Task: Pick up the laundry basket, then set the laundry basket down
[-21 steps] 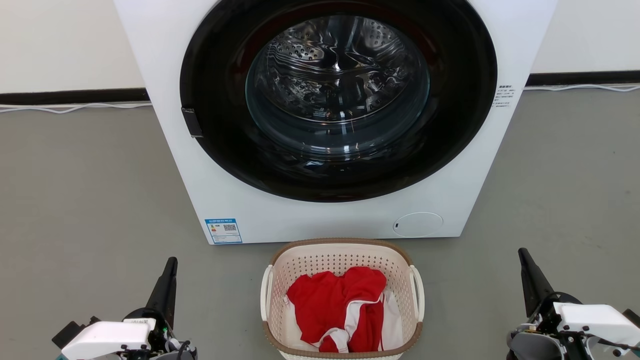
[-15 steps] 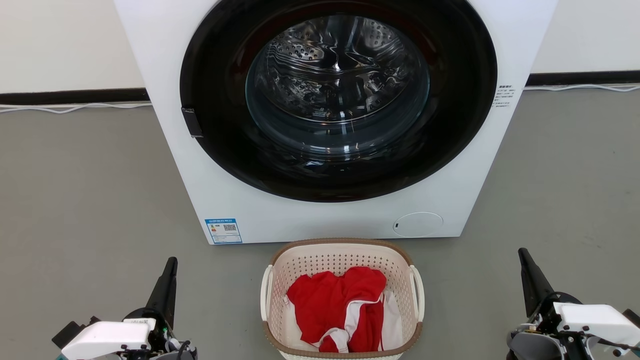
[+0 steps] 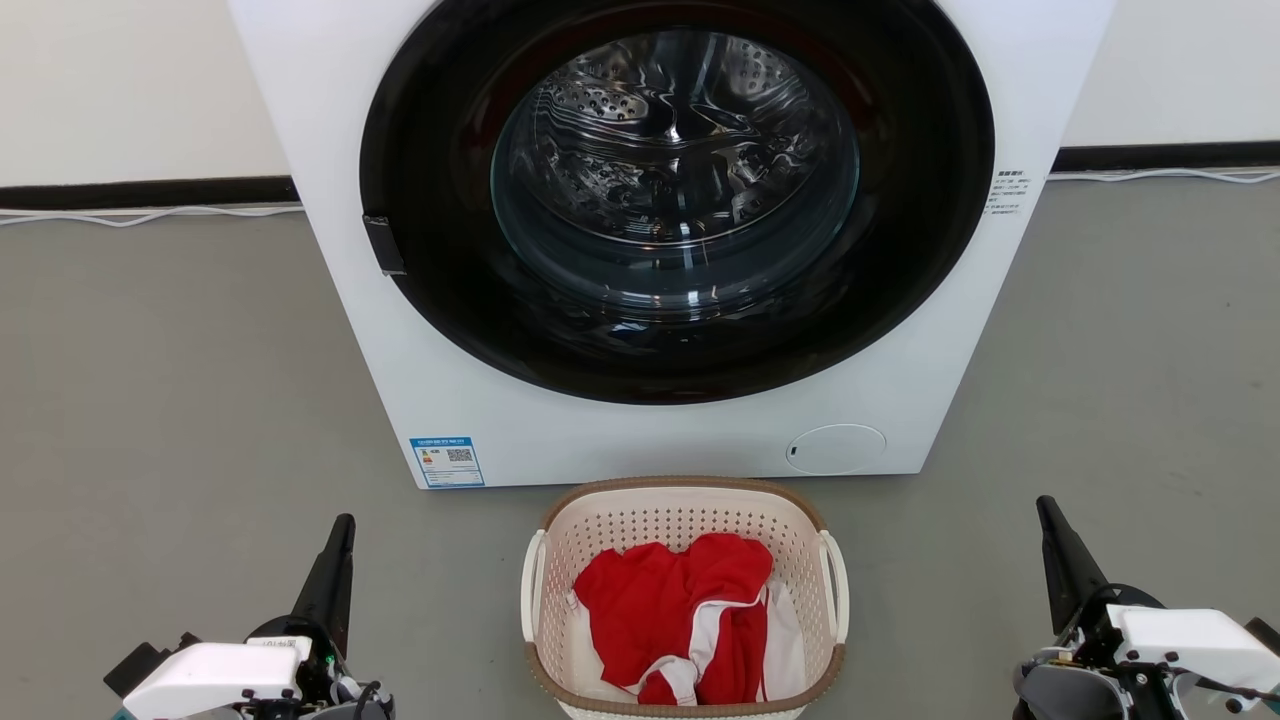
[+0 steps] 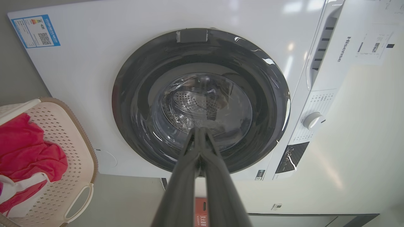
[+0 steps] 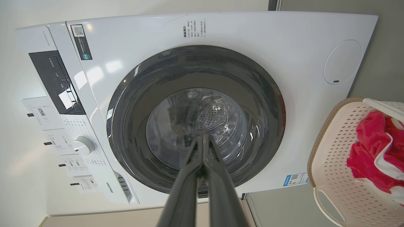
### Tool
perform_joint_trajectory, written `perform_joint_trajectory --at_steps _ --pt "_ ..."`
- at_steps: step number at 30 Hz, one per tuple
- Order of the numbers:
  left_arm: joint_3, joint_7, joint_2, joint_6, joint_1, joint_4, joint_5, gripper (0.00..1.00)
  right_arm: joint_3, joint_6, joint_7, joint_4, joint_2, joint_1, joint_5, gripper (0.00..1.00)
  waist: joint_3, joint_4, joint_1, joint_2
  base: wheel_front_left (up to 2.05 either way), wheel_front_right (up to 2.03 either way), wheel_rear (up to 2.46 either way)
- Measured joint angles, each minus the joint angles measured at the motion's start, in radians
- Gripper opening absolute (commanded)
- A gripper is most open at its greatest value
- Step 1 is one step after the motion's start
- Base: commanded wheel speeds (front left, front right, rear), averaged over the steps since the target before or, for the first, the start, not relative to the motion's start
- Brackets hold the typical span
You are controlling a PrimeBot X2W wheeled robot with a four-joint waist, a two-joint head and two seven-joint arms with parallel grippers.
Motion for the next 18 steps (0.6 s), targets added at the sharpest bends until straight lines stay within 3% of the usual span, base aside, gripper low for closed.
perform_joint_trajectory --at_steps 18 --pt "0.0 0.0 0.0 0.0 0.0 0.0 0.0 0.0 0.0 0.0 0.0 0.0 0.0 0.0 0.0 0.0 0.0 0.0 0.0 0.0 0.0 0.0 0.0"
